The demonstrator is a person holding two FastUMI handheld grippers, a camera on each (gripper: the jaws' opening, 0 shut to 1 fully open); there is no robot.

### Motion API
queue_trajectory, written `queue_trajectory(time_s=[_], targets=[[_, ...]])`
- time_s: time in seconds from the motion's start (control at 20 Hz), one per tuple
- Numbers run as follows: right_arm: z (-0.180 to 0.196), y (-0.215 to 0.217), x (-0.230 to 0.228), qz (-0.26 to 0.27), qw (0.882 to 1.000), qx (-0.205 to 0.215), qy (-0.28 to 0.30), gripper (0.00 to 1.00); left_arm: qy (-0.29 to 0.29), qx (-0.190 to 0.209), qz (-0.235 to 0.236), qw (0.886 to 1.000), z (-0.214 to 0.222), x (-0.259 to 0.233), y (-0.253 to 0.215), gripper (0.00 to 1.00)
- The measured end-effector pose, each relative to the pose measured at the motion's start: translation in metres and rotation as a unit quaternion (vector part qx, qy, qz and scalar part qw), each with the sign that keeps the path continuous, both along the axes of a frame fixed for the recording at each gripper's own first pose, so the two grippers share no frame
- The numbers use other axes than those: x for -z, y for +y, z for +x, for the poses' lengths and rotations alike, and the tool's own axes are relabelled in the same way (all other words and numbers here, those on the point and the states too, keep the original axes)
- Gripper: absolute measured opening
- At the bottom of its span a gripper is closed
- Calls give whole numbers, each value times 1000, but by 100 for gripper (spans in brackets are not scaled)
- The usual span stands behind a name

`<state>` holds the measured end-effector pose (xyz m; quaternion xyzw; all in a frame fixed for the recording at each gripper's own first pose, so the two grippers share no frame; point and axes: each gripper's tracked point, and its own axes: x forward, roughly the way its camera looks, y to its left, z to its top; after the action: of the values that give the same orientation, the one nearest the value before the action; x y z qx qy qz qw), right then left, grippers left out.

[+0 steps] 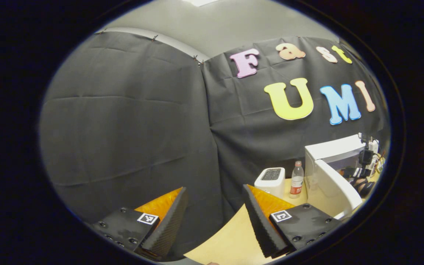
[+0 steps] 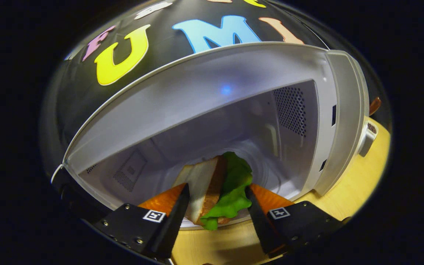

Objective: Open the microwave oven with the left hand, put the food in, and close the microwave oven.

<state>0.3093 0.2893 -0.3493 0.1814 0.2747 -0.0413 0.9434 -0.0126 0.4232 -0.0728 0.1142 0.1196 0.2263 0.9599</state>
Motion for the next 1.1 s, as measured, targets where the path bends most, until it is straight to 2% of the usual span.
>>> queue_trajectory(time_s=[0.05, 0.1, 0.15, 0.35, 0.4, 0.5, 0.55, 0.6, 0.7, 0.75, 0.8, 0.9, 0.95, 1.0, 1.1], targets=[[-2, -4, -2, -16, 1000, -2, -4, 96, 1, 2, 1, 1000, 0, 1, -1, 99], [-3, -8, -8, -32, 999, -6, -15, 96, 1, 6, -1, 1000, 1, 2, -3, 99], [-4, -12, -17, -50, 998, -10, -29, 97, 0, 9, -3, 1000, 2, 4, -7, 95], [-19, -21, -66, -105, 990, -40, -87, 97, -1, 30, -24, 999, 11, 19, -23, 95], [-26, -23, -79, -111, 988, -49, -97, 96, -1, 38, -32, 999, 13, 24, -32, 99], [-43, -29, -103, -115, 985, -62, -115, 97, 1, 49, -45, 998, 16, 36, -43, 90], [-52, -33, -113, -113, 984, -67, -122, 97, 1, 54, -51, 997, 18, 42, -51, 99], [-61, -38, -126, -110, 983, -70, -130, 97, 1, 59, -58, 997, 19, 46, -57, 90], [-78, -46, -153, -105, 980, -79, -150, 97, 8, 72, -73, 995, 20, 63, -72, 100], [-87, -52, -166, -106, 978, -82, -160, 96, 14, 80, -82, 993, 18, 71, -80, 95], [-97, -59, -179, -105, 976, -83, -169, 96, 18, 84, -89, 992, 19, 78, -86, 99], [-116, -70, -200, -102, 974, -91, -183, 96, 27, 87, -101, 991, 21, 91, -97, 91], [-128, -75, -206, -97, 973, -97, -185, 96, 31, 87, -104, 990, 20, 97, -100, 91], [-139, -78, -212, -94, 973, -102, -185, 96, 37, 87, -106, 990, 20, 104, -105, 100], [-165, -90, -224, -95, 972, -109, -187, 96, 51, 87, -108, 989, 18, 117, -115, 99]])
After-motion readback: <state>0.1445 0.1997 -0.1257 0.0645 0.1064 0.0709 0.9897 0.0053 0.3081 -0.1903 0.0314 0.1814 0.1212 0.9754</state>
